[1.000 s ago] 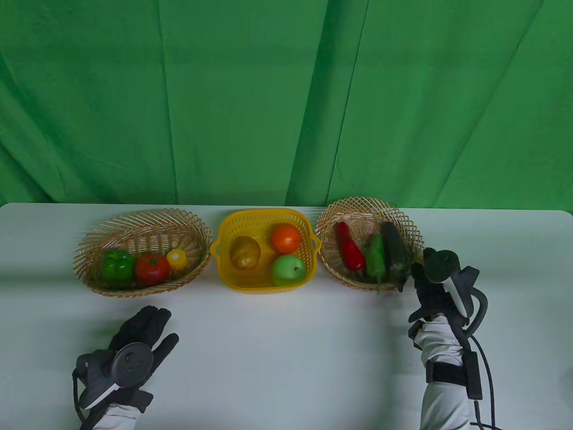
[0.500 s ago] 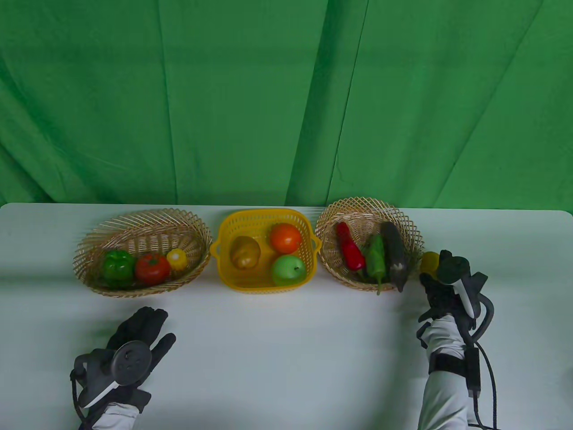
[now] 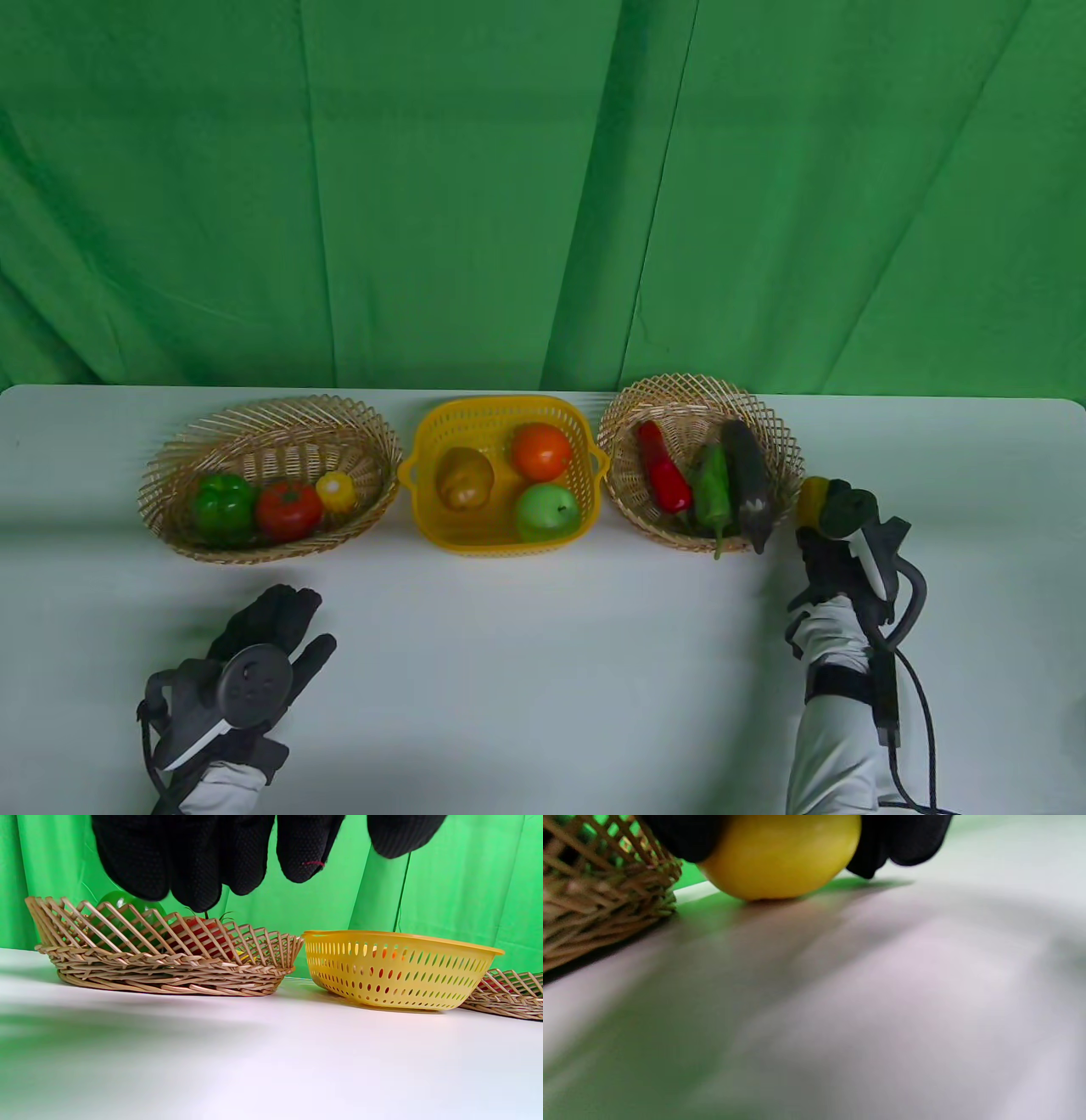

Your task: Place 10 objects into 3 containers, with green background

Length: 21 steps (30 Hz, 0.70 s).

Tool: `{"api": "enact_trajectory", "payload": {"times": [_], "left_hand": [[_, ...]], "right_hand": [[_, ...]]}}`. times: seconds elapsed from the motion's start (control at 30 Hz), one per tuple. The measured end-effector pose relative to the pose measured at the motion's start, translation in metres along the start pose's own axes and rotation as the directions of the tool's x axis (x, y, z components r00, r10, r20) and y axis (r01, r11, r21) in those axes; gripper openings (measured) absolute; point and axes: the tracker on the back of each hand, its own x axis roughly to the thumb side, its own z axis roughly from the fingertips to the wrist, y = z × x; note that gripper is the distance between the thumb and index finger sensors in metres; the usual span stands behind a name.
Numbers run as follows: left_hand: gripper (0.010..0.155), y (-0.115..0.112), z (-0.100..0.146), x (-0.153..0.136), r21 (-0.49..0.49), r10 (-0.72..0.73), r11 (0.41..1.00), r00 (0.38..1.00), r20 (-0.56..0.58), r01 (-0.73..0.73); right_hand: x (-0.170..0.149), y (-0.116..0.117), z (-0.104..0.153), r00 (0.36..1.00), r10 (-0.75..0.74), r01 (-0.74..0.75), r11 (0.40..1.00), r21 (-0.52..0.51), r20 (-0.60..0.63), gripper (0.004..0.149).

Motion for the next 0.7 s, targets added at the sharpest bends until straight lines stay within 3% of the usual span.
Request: {"api": "enact_trajectory", "payload": {"times": [0.27, 0.7], "left_hand": [[0.065, 0.003, 0.0, 0.001, 0.017, 0.0, 1.0, 1.0, 0.003, 0.0], [0.065, 0.004, 0.0, 0.004, 0.033, 0.003, 0.999, 1.0, 0.019, -0.004]], "right_hand": [[0.007, -0.018, 0.005, 0.999, 0.015, -0.015, 1.0, 0.011, -0.033, 0.075], [0.028, -0.052, 0.026, 1.0, 0.015, -0.017, 0.997, -0.081, -0.019, 0.073]]}}
